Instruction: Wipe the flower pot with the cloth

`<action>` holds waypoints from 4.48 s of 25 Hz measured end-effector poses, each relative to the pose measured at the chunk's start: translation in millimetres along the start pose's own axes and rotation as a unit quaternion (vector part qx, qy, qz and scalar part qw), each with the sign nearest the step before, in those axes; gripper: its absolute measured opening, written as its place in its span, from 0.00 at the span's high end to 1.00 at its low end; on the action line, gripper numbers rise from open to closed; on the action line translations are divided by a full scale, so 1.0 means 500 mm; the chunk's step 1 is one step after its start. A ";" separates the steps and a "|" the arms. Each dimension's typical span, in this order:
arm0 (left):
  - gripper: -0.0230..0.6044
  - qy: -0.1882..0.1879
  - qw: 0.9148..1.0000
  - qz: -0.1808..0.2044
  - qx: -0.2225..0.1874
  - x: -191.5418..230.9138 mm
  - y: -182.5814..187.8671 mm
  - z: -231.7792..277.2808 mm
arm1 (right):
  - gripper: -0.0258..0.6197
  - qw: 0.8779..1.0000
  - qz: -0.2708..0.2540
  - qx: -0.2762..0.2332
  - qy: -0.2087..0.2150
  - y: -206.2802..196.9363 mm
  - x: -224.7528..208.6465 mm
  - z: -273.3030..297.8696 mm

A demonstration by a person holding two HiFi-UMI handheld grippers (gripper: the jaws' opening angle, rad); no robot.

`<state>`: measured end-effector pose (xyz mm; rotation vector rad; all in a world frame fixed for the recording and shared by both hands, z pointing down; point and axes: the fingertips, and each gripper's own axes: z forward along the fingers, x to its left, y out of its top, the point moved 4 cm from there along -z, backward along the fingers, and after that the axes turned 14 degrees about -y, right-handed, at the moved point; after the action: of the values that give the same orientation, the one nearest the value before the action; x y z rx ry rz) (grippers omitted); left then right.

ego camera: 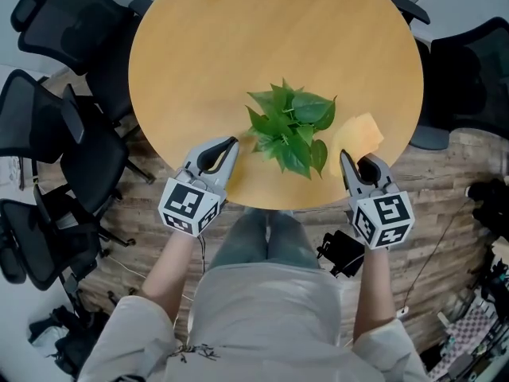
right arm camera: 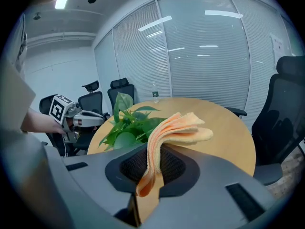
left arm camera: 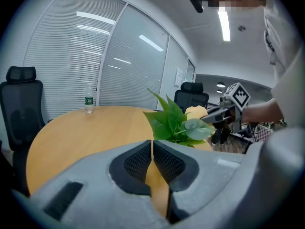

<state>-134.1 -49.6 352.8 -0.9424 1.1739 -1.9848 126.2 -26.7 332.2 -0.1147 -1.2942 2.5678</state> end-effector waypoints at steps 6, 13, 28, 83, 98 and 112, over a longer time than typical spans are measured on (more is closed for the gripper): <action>0.85 -0.028 0.999 0.000 0.023 0.009 -0.067 0.031 | 0.88 1.000 -0.010 0.011 -0.004 -0.035 -0.003 0.040; 0.61 -0.109 0.993 0.023 0.025 -0.004 -0.112 0.073 | 0.88 0.999 -0.047 0.023 -0.009 -0.062 -0.001 0.081; 0.40 -0.174 0.982 0.072 0.014 -0.013 -0.124 0.176 | 0.88 0.994 -0.102 0.043 0.008 -0.089 0.000 0.163; 0.45 0.004 0.999 0.020 -0.047 -0.077 -0.112 0.223 | 0.88 0.978 -0.195 0.032 0.071 -0.148 0.148 0.136; 0.42 -0.062 0.997 0.044 -0.018 -0.084 -0.117 0.205 | 0.88 0.979 -0.185 0.031 0.076 -0.154 0.152 0.135; 0.35 -0.243 0.966 0.088 0.031 0.015 -0.128 0.157 | 0.88 0.981 -0.173 0.032 0.077 -0.152 0.147 0.132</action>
<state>-83.5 -65.0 439.5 -1.1650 0.8770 -1.5211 58.2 -15.2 435.9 -0.0675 -1.0674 2.2532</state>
